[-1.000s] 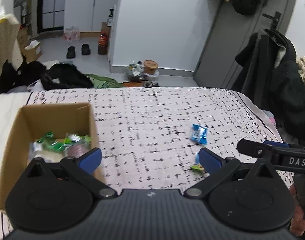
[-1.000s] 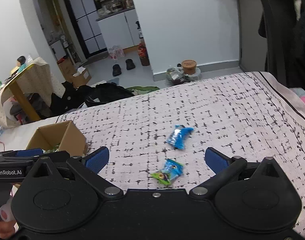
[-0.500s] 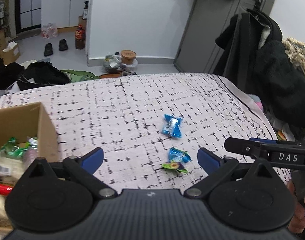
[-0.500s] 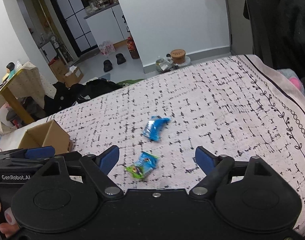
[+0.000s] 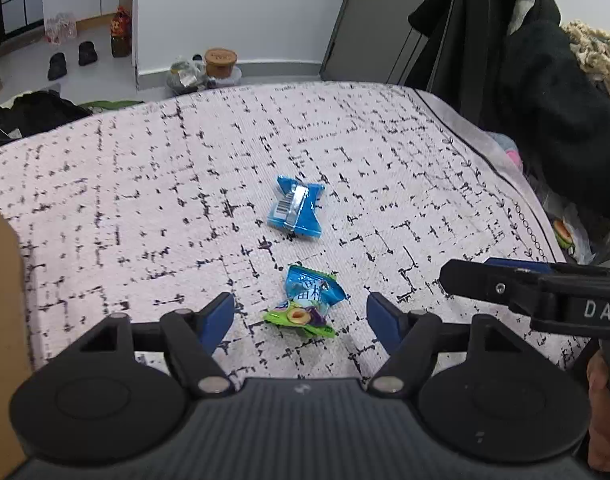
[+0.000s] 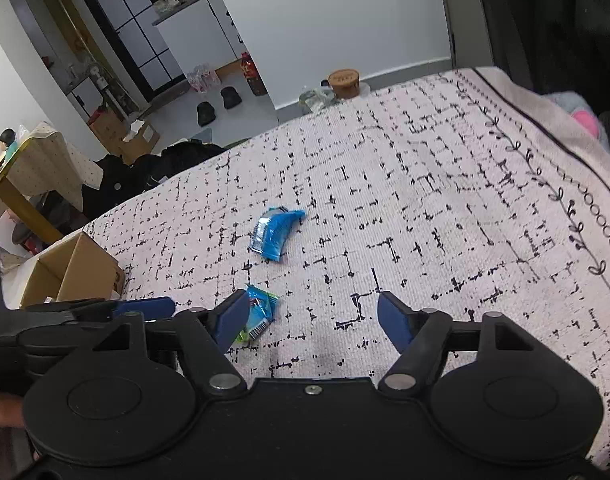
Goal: Organize snacks
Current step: 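Withdraw both tools from the box toward the last two blue candies, then grasp the blue-green candy pack with the left gripper while the right gripper grasps the blue candy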
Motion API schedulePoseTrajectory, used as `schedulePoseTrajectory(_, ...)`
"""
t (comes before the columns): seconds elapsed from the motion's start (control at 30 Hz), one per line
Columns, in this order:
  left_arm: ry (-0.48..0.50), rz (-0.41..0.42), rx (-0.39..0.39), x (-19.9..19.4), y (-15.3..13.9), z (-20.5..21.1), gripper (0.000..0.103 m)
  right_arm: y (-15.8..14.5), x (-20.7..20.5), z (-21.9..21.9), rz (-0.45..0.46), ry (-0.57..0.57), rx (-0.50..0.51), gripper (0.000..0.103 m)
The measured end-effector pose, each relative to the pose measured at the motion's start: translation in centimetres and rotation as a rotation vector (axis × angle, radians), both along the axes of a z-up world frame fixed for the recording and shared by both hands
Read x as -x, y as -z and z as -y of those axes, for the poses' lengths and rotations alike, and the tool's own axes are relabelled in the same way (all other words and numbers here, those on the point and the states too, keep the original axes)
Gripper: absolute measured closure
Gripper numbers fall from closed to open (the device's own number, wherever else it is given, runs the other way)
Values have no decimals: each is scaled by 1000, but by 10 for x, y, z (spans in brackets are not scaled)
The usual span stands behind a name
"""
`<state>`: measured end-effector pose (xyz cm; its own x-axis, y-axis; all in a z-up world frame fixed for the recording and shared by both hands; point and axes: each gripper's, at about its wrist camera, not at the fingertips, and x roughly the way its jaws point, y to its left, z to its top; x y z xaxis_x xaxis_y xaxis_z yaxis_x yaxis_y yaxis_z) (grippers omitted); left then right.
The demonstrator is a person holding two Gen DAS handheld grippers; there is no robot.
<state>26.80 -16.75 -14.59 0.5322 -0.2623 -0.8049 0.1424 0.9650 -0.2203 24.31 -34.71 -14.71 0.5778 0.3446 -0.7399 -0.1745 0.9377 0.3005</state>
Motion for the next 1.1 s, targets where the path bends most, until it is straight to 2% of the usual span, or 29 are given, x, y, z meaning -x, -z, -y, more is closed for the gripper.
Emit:
schedulePoseTrajectory(0.1, 3, -28, -12, -9, 12, 3, 34, 6, -4, 1, -14, -1, -6, 36)
schedulePoseTrajectory(0.27, -13, -73, -27, -16, 35, 10, 46, 12, -11, 0, -24, 3, -20, 36)
schedulePoseTrajectory(0.37, -14, -63, -43, -15, 41, 16, 50, 16, -15, -5, -31, -4, -30, 36)
schedulePoseTrajectory(0.43, -21, -55, -59, -15, 43, 17, 58, 20, -17, -9, -32, -4, -29, 36)
schedulePoseTrajectory(0.5, -41, -51, -43, -16, 43, 13, 60, 23, -19, -12, -37, 6, -40, 36)
schedulePoseTrajectory(1.1, -236, 22, -51, -9, 14, -34, 61, 37, -42, -42, -1, 19, -84, 36)
